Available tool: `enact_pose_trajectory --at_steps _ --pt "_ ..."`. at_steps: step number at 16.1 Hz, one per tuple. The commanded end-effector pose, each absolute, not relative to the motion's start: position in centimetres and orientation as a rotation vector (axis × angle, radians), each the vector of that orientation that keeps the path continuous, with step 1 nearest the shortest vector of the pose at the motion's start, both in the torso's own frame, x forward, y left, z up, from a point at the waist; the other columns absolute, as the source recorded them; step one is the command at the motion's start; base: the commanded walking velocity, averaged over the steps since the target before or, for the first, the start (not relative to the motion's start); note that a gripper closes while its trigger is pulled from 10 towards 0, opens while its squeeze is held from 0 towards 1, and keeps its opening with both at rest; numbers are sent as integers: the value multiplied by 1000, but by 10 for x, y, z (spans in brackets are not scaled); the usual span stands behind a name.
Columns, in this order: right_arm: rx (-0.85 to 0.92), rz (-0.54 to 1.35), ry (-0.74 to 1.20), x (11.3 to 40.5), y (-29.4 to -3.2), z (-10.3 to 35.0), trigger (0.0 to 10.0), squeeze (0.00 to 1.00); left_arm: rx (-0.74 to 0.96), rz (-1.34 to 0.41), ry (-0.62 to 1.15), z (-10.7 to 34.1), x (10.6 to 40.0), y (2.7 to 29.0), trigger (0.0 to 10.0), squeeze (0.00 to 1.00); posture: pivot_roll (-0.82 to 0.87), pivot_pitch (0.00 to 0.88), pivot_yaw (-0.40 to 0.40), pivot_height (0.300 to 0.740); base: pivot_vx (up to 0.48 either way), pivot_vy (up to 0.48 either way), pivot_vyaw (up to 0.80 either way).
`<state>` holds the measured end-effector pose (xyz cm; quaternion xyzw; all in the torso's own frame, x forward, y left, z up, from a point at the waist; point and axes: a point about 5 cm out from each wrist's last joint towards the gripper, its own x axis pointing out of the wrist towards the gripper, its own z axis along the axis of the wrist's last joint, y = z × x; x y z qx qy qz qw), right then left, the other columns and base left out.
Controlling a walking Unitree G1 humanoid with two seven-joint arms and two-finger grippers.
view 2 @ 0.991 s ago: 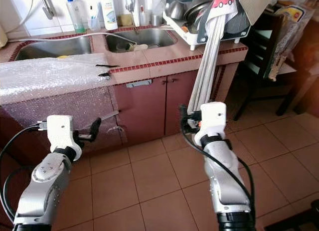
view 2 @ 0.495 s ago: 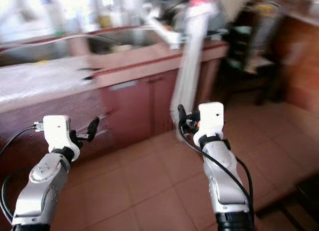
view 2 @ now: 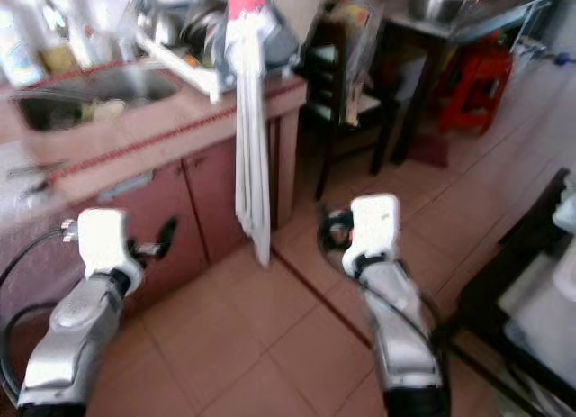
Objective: Kitchen organization
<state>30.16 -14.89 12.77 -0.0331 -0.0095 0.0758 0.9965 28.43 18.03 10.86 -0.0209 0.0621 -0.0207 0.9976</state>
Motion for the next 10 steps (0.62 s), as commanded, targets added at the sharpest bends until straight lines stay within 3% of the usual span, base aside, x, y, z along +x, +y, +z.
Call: enact_pose_trajectory --at_steps 1,7,10 --pt "-79 123 -3 301 -160 124 10000 0 -41 -66 119 110 286 172 10000 0 -73 47 34 740 296 0 0" --pt "-109 115 75 300 -166 95 10000 0 -24 -91 186 88 287 173 10000 0 -72 46 40 740 285 0 0" --pt "-75 84 142 302 -171 77 10000 0 -8 -62 292 59 289 183 10000 0 -78 30 34 740 0 0 0"
